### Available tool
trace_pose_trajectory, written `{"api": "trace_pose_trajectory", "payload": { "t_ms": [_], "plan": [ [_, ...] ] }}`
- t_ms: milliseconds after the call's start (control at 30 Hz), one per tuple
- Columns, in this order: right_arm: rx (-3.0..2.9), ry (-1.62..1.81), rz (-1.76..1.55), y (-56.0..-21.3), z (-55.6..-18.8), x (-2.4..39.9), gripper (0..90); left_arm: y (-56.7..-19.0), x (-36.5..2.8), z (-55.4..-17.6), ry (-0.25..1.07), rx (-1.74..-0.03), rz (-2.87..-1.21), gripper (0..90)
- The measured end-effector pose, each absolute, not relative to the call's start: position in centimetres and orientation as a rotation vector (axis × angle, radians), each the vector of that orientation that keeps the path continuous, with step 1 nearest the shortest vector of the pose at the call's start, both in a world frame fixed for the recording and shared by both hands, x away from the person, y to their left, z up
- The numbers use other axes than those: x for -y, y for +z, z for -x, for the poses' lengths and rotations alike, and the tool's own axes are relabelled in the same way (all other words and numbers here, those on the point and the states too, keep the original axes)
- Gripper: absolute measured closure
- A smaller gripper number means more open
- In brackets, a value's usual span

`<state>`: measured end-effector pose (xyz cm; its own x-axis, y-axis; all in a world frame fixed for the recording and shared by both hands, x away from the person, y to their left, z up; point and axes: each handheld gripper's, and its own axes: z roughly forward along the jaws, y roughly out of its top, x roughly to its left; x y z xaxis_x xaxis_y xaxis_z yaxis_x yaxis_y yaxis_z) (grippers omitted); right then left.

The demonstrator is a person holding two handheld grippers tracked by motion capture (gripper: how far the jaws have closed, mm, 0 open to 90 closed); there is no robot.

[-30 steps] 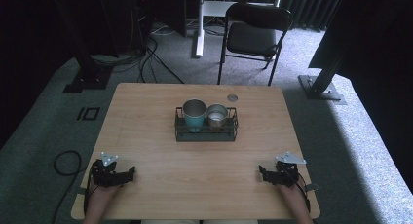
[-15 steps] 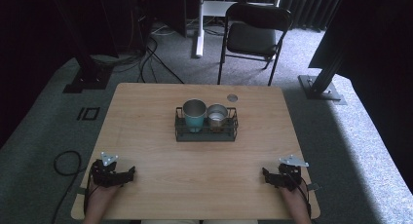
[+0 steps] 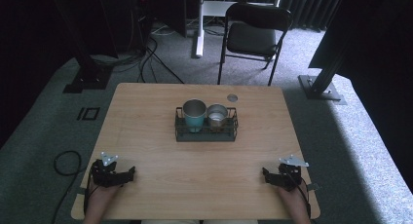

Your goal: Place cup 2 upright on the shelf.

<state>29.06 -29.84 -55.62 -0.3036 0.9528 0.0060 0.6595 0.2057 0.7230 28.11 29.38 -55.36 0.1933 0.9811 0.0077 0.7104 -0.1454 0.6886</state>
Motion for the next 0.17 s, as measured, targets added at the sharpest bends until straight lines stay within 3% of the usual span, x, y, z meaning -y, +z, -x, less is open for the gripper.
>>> {"api": "trace_pose_trajectory", "payload": {
  "t_ms": [167],
  "plan": [
    [-2.041,0.878,-1.496,-55.61,-29.07,29.84,10.7,-55.36,-29.37,-28.11,0.637,-1.575,-1.922,2.0]
  ]
}}
